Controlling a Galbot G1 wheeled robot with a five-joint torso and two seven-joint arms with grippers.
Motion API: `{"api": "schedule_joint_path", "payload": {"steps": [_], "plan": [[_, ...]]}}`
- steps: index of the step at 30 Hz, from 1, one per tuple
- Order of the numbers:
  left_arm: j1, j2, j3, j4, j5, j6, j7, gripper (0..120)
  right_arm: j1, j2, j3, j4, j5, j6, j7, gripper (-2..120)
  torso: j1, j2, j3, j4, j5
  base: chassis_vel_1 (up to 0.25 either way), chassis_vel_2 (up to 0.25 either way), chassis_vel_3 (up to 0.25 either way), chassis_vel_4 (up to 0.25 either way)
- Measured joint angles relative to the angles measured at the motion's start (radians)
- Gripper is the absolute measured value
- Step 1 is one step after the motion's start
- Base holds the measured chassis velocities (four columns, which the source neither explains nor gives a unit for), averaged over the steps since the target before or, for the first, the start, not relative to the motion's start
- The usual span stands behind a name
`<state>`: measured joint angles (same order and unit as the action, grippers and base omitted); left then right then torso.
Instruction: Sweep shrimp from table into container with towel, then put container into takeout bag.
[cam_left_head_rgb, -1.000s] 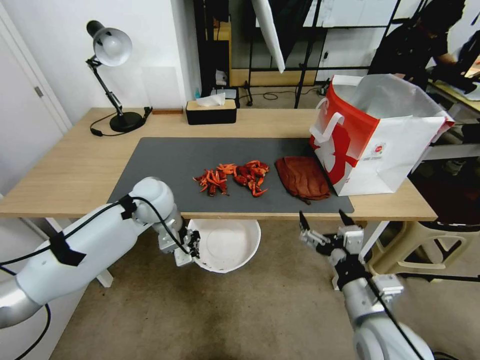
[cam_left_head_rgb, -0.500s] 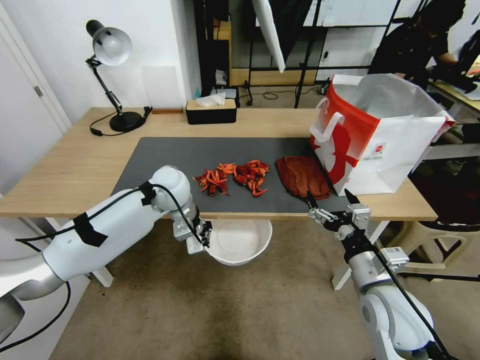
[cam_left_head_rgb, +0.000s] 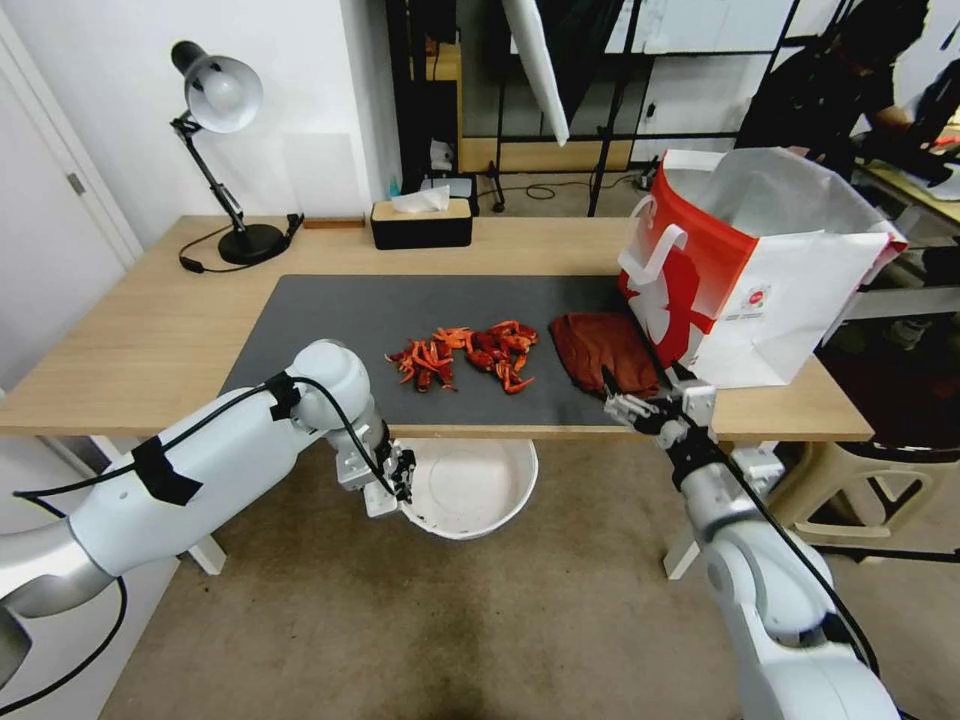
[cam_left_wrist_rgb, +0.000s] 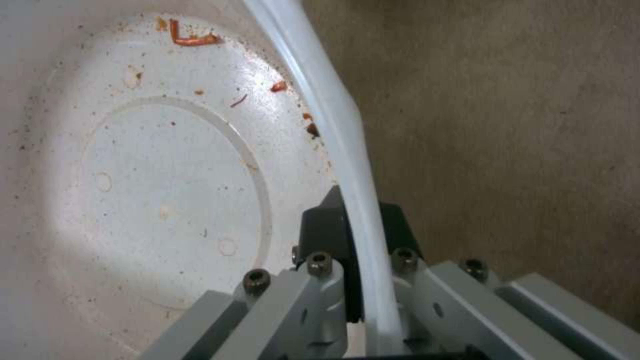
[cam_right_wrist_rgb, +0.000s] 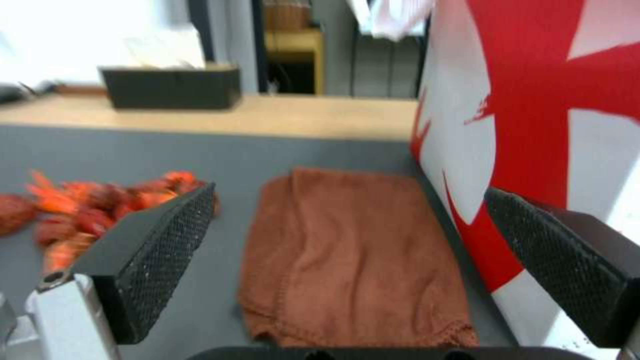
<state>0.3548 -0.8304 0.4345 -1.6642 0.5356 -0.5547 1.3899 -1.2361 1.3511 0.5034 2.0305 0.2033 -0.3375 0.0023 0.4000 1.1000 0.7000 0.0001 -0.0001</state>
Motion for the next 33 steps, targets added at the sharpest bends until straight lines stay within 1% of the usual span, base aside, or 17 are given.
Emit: {"api": "schedule_joint_path", "payload": {"steps": [1,3,4,5,7,8,10,11,13,17,19,33], "plan": [[0.001,0.001,-0.003,0.0,0.0,0.0,-0.001,0,0.018,0.0,-0.012,-0.005,-0.003,-0.029,0.02,100,0.0,0.0,0.0,-0.0001,0.0,0.0,0.0,0.0,0.0],[0.006,0.007,-0.009,0.001,0.003,-0.004,-0.009,0,0.075,0.003,-0.053,-0.022,-0.003,-0.105,0.095,100,0.0,0.0,0.0,0.0,0.0,0.0,0.0,0.0,0.0],[0.006,0.007,-0.009,0.001,0.003,-0.004,-0.009,0,0.075,0.003,-0.053,-0.022,-0.003,-0.105,0.095,100,0.0,0.0,0.0,0.0,0.0,0.0,0.0,0.0,0.0],[0.007,0.008,-0.009,0.002,0.003,-0.005,-0.01,0,0.09,0.006,-0.064,-0.027,-0.001,-0.125,0.118,100,0.0,0.0,0.0,-0.0001,0.0,0.0,0.0,0.0,0.0],[0.014,0.011,-0.014,0.005,0.003,-0.008,-0.019,0,0.135,0.019,-0.097,-0.047,0.012,-0.173,0.19,100,0.0,0.0,0.0,0.0002,-0.0001,0.0,0.0,0.0,0.0],[0.014,0.011,-0.014,0.005,0.003,-0.008,-0.019,0,0.135,0.019,-0.097,-0.047,0.012,-0.173,0.19,100,0.0,0.0,0.0,0.0002,-0.0001,0.0,0.0,0.0,0.0],[0.019,0.007,-0.021,0.007,0.004,-0.01,-0.022,0,0.17,0.031,-0.116,-0.068,0.028,-0.22,0.259,100,0.0,0.0,0.0,0.0001,-0.0001,0.0,0.0,0.0,0.0],[0.019,0.007,-0.021,0.007,0.004,-0.01,-0.022,0,0.17,0.031,-0.116,-0.068,0.028,-0.22,0.259,100,0.0,0.0,0.0,0.0001,-0.0001,0.0,0.0,0.0,0.0],[0.019,0.004,-0.022,0.007,0.006,-0.012,-0.025,0,0.195,0.036,-0.128,-0.091,0.032,-0.244,0.298,100,0.0,0.0,0.0,-0.0003,0.0,0.0,0.0,0.0,0.0],[0.02,0.003,-0.019,0.006,0.012,-0.015,-0.029,0,0.224,0.041,-0.143,-0.118,0.045,-0.271,0.347,100,0.0,0.0,0.0,-0.0002,0.0,0.0,0.0,0.0,0.0],[0.026,0.003,-0.017,0.01,0.017,-0.018,-0.037,0,0.25,0.044,-0.154,-0.14,0.067,-0.306,0.381,100,0.0,0.0,0.0,-0.0001,0.0,0.0,0.0,0.0,0.0],[0.029,-0.005,-0.017,0.022,0.021,-0.023,-0.051,0,0.304,0.025,-0.168,-0.219,0.131,-0.377,0.387,100,0.0,0.0,0.0,-0.0001,0.0001,0.0,0.0,0.0,0.0]]}}
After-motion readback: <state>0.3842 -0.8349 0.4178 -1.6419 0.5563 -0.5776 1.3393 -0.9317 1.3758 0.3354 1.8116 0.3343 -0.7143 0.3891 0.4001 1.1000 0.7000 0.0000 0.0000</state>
